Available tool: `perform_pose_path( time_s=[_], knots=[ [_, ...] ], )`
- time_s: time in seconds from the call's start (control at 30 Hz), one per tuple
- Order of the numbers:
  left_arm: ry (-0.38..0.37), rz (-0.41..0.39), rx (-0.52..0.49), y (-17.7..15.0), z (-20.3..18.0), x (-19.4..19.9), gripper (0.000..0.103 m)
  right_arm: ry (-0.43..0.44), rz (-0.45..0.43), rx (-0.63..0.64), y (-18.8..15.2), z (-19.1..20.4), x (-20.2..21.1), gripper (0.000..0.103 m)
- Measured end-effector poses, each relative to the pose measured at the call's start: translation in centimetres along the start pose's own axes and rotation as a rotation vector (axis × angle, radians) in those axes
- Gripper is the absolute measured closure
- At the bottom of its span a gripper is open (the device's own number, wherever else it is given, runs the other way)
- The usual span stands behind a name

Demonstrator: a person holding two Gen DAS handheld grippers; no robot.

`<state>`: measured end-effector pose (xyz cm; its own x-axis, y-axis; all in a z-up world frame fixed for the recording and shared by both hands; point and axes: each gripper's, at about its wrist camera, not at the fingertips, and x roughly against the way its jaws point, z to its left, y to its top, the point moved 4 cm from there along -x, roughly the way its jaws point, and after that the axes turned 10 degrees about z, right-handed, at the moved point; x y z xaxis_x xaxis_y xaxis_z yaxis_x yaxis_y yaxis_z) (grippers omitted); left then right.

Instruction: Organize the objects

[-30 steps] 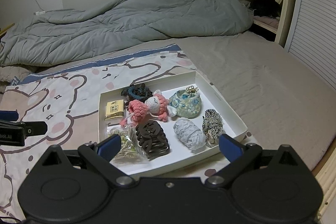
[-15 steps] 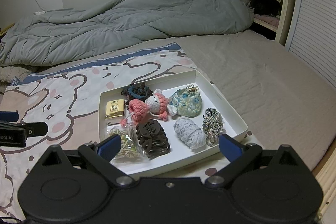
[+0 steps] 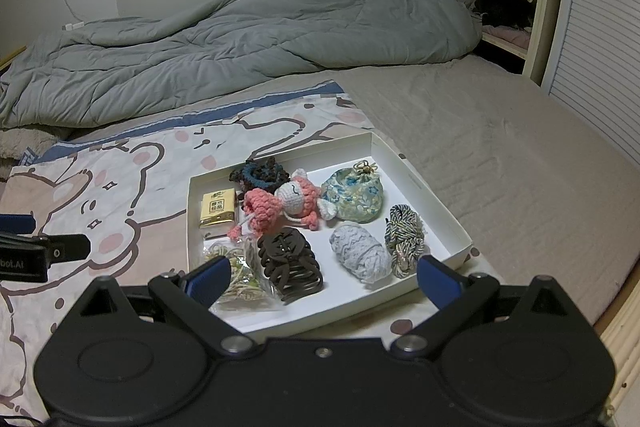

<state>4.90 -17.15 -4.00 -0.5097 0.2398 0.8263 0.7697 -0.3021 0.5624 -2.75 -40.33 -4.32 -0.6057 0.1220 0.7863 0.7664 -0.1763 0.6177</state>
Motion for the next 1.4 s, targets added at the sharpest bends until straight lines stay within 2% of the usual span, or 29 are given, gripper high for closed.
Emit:
perform_pose_path(
  time_s=[1.4],
  knots=[
    [-0.006, 0.009, 0.001, -0.05, -0.4, -0.08, 0.0, 0.002, 0.002, 0.0, 0.03, -0.07, 0.0, 0.003]
  ],
)
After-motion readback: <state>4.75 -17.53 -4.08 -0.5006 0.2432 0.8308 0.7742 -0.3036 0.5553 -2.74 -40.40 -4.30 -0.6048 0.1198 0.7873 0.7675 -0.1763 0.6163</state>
